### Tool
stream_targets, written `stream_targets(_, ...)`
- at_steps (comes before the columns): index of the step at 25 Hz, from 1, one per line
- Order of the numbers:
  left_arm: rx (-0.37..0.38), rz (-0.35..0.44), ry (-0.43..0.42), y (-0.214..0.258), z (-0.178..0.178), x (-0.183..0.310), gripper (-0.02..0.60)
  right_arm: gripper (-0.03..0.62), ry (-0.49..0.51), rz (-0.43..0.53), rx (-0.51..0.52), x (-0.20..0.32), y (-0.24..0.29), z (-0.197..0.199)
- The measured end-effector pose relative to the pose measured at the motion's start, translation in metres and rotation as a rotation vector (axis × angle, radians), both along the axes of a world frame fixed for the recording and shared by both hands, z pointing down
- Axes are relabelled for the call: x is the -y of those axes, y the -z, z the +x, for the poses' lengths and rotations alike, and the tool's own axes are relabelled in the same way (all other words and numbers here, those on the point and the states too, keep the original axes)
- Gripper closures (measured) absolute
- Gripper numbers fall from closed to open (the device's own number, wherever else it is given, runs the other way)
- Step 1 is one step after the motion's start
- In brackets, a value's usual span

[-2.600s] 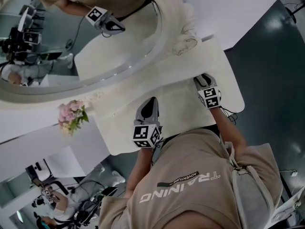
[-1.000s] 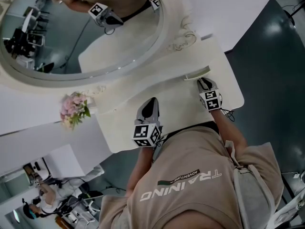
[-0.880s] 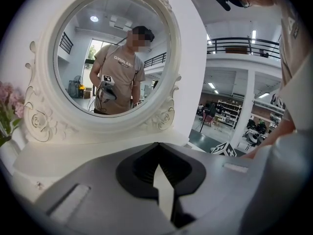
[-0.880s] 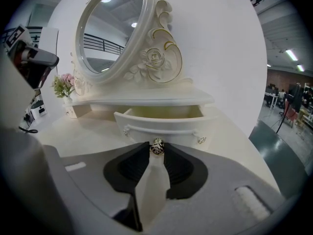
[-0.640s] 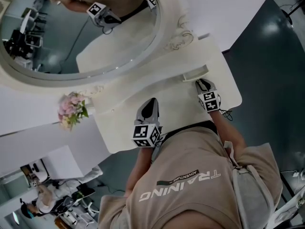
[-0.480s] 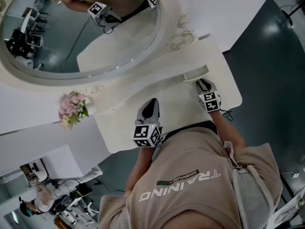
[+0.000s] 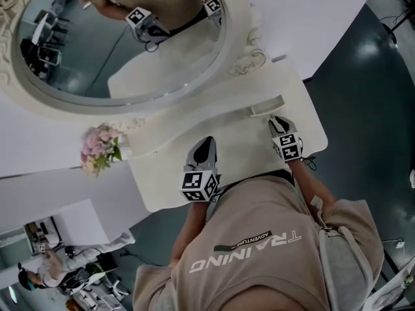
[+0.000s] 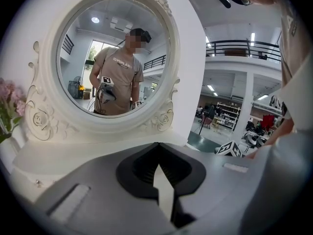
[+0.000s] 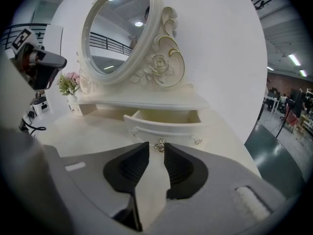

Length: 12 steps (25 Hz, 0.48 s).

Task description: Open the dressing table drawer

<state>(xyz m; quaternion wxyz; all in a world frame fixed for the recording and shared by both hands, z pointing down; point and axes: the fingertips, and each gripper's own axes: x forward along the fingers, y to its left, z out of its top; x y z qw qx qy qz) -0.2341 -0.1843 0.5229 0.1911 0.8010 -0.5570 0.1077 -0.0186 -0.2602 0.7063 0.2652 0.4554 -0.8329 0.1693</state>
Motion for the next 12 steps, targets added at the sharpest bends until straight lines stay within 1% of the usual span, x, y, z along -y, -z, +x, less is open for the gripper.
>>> stream_targets(2,-0.008,0.008,0.000,0.000,0.000,0.001,0.563,0.522,0.024,0.014,-0.002,-0.006,0.010,-0.003)
stream_targets(4,-0.016,0.018,0.000,0.002,0.000,0.003,0.563,0.578,0.041,0.023,0.003,-0.012,0.022,-0.006)
stream_targets(5,-0.020,0.023,0.000,0.003,0.000,0.004,0.563,0.591,0.045,0.025,0.008,-0.015,0.027,-0.007)
stream_targets(9,-0.028,0.043,-0.001,0.007,0.000,0.008,0.563,0.592,0.054,0.035,0.039,-0.023,0.045,-0.010)
stream_targets(12,-0.031,0.042,0.002,0.006,-0.001,0.008,0.563,0.592,0.063,0.047,0.070,-0.026,0.063,-0.014)
